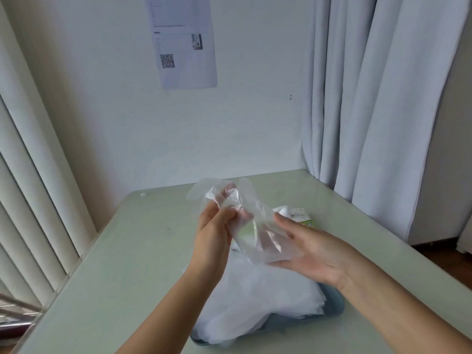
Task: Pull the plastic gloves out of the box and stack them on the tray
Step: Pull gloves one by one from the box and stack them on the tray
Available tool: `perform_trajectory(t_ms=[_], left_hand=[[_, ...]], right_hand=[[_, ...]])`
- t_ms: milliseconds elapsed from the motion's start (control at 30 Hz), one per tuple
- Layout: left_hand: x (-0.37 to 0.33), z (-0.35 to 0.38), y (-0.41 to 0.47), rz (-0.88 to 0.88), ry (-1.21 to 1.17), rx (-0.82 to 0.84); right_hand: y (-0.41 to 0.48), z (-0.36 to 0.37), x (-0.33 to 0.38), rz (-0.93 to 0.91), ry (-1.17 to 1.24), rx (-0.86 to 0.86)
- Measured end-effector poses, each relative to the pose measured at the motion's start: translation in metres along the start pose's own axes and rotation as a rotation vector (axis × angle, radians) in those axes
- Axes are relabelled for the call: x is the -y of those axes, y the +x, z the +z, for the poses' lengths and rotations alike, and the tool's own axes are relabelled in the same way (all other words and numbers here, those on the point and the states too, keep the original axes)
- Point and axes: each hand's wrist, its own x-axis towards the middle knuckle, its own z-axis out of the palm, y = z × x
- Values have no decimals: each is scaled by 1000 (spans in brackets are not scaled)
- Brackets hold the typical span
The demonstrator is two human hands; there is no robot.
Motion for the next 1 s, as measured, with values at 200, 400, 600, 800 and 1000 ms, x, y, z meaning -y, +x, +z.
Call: perform_trajectory(t_ms=[200, 400, 600, 800, 1000], left_hand=[[-5, -47, -16, -168, 0, 53], [-29, -83, -20, -465, -20, 201], [-22, -75, -31, -373, 406, 211], [6, -69, -31, -342, 590, -146], [30, -71, -35, -225, 827, -173]], right_hand=[[16, 7, 13, -261, -382, -29], [24, 0, 36, -32, -594, 359], [47, -2, 51, 135, -732, 391], [68, -34, 31, 321, -864, 45], [63, -63, -3, 356, -848, -14]])
